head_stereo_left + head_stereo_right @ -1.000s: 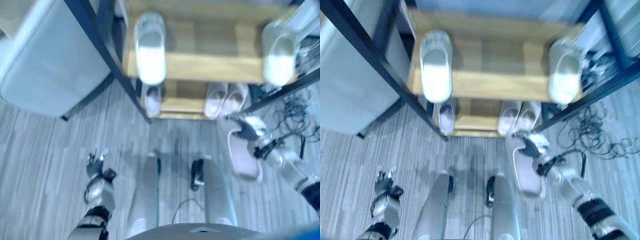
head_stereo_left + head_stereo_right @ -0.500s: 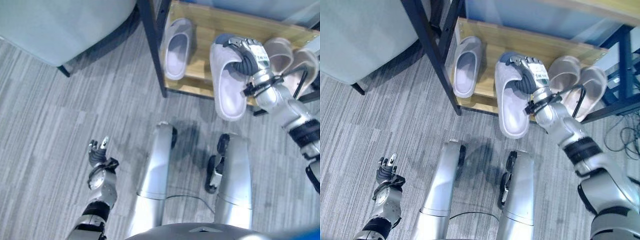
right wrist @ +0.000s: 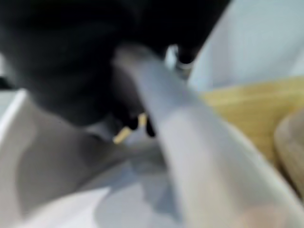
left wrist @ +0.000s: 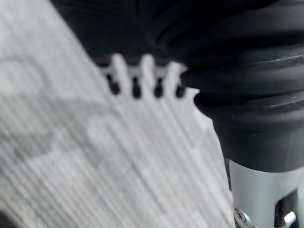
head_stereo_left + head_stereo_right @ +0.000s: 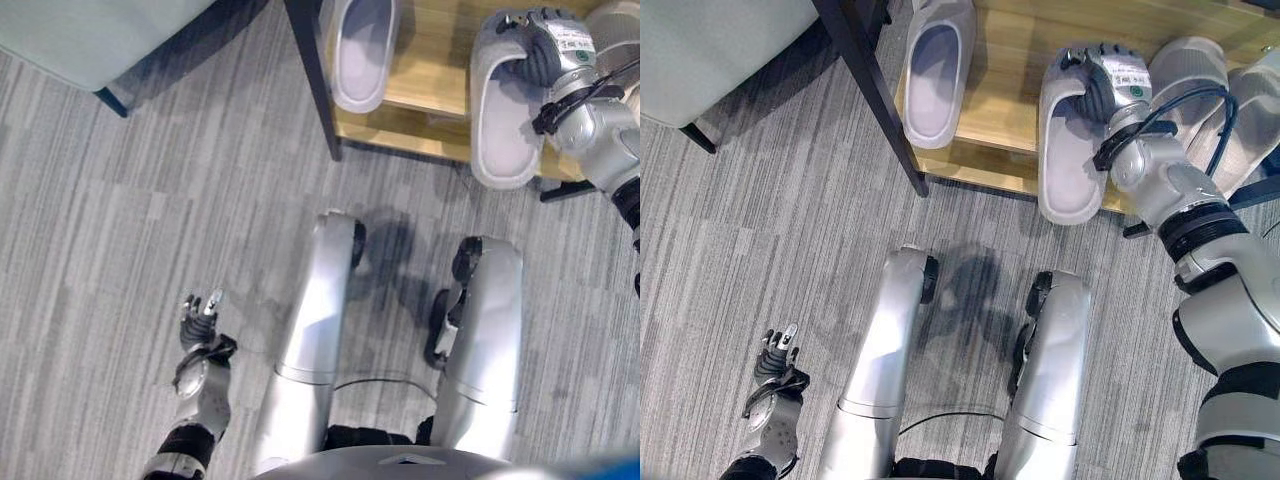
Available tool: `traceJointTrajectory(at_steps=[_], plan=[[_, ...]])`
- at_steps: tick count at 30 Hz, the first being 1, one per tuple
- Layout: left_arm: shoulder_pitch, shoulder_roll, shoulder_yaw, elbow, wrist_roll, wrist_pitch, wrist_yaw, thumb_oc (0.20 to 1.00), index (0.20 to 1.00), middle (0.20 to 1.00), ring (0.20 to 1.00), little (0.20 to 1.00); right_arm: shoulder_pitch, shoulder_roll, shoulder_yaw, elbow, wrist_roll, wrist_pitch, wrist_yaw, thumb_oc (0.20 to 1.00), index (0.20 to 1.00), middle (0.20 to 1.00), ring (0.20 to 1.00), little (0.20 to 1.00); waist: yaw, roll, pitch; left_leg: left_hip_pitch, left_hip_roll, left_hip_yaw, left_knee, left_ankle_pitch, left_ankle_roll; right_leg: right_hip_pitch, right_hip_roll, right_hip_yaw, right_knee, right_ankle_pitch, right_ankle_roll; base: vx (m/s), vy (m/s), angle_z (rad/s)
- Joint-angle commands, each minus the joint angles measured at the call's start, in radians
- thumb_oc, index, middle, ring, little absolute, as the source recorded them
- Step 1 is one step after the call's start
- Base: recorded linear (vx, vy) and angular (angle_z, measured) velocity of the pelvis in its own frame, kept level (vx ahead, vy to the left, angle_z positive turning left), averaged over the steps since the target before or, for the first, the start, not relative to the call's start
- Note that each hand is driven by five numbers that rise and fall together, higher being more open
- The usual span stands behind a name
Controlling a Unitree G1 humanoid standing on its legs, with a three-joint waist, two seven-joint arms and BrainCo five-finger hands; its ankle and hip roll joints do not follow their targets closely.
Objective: Arrange the slippers neatly on the shoe rack.
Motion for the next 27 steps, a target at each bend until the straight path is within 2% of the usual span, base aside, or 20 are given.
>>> traceJointTrajectory(at_steps=[1,8,13,18,21,27], plan=[[0.041,0.032,-0.038,0.002,0.04,-0.022,-0.018,1.0,1.0,1.0,1.0,1.0,-0.121,-0.044,-0.012,-0.018,0.044,-0.031,-0.05,0.2,0.2,0.2,0.2,0.2,0.059,0.009,-0.013,0.001,-0.001,-0.076,0.012,-0.038,0.064,0.063,-0.038,0.089,0.065,0.083,-0.097,0.04,0.058,-0.02],[0.074,0.043,-0.054,0.04,0.056,-0.021,-0.027,1.0,1.0,1.0,1.0,1.0,-0.162,0.012,-0.018,0.093,0.115,-0.044,-0.076,0.2,0.2,0.2,0.2,0.2,0.096,0.023,-0.013,0.001,-0.002,-0.07,0.017,-0.051,0.066,0.084,-0.053,0.081,0.053,0.092,-0.091,0.03,0.062,0.0],[0.1,0.068,-0.06,0.039,0.088,-0.026,-0.04,1.0,1.0,1.0,1.0,1.0,-0.205,0.065,0.017,0.218,0.132,-0.04,-0.047,0.2,0.2,0.2,0.2,0.2,0.124,0.031,-0.013,0.001,-0.006,-0.069,0.032,-0.062,0.064,0.111,-0.071,0.074,0.053,0.103,-0.082,0.04,0.028,0.02],[0.117,0.094,-0.074,0.042,0.132,-0.032,-0.043,1.0,1.0,1.0,1.0,1.0,-0.214,0.07,0.021,0.285,0.16,-0.044,-0.043,0.2,0.2,0.2,0.2,0.2,0.138,0.039,-0.013,0.001,-0.012,-0.063,0.016,-0.06,0.059,0.123,-0.09,0.067,0.042,0.101,-0.091,0.0,-0.002,0.05],[0.149,0.09,-0.054,0.072,0.087,-0.026,-0.065,1.0,1.0,1.0,1.0,1.0,-0.222,0.072,0.023,0.337,0.167,-0.032,-0.044,0.2,0.2,0.2,0.2,0.2,0.146,0.04,-0.013,0.001,-0.023,-0.063,-0.007,-0.052,0.053,0.138,-0.103,0.057,0.033,0.109,-0.098,-0.01,-0.018,0.1],[0.174,0.111,-0.067,0.113,0.178,-0.033,-0.058,1.0,1.0,1.0,1.0,1.0,-0.225,0.062,0.017,0.381,0.175,-0.036,-0.049,0.2,0.2,0.2,0.2,0.2,0.146,0.037,-0.013,0.001,-0.031,-0.056,-0.035,-0.041,0.039,0.15,-0.121,0.051,0.028,0.103,-0.117,-0.01,-0.016,0.16]])
